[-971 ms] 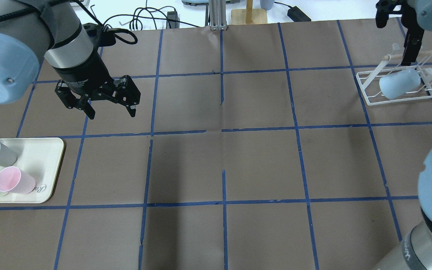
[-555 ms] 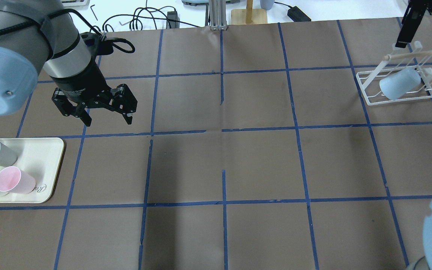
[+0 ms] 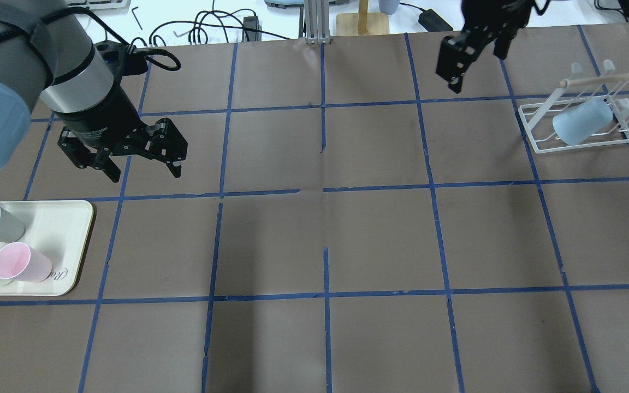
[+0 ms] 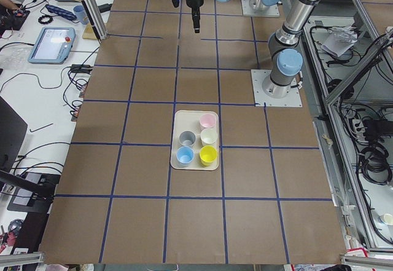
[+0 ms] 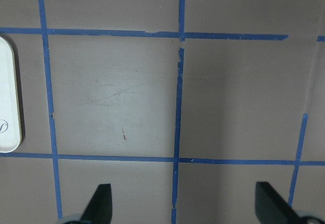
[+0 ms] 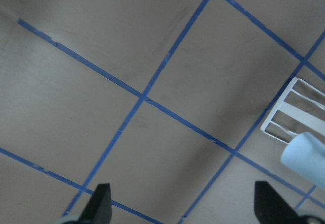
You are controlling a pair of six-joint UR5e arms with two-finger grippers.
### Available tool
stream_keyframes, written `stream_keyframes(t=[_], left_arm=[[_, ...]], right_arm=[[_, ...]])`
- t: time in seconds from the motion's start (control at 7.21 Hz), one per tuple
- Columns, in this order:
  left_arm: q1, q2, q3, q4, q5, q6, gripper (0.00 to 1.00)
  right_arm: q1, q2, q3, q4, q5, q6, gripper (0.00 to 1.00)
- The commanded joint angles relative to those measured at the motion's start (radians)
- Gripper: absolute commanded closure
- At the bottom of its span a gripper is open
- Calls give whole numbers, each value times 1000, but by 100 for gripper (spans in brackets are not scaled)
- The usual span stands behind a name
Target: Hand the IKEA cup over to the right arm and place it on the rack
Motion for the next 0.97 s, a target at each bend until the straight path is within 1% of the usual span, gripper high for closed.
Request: stream_keyframes(t=[0.0, 0.14, 0.28, 0.42, 0.69, 0.83], left_arm=[[4, 8, -6, 2, -1, 13, 0], [4, 11, -7, 2, -1, 14, 0], [4, 18, -6, 0, 1, 14, 0], [4, 17, -7, 2, -1, 16, 0], [6, 17, -7, 2, -1, 16, 0], [6, 17, -7, 2, -1, 16, 0]], right_arm=[[34, -27, 111, -109, 63, 201, 0], [-9, -44, 127, -118, 67, 219, 0], [-41, -59, 127, -107, 116, 233, 0], [-61, -70, 126, -99, 114, 241, 0], [-101, -102, 133, -50, 121, 317, 0], [-122, -108, 127, -64, 124, 301, 0]])
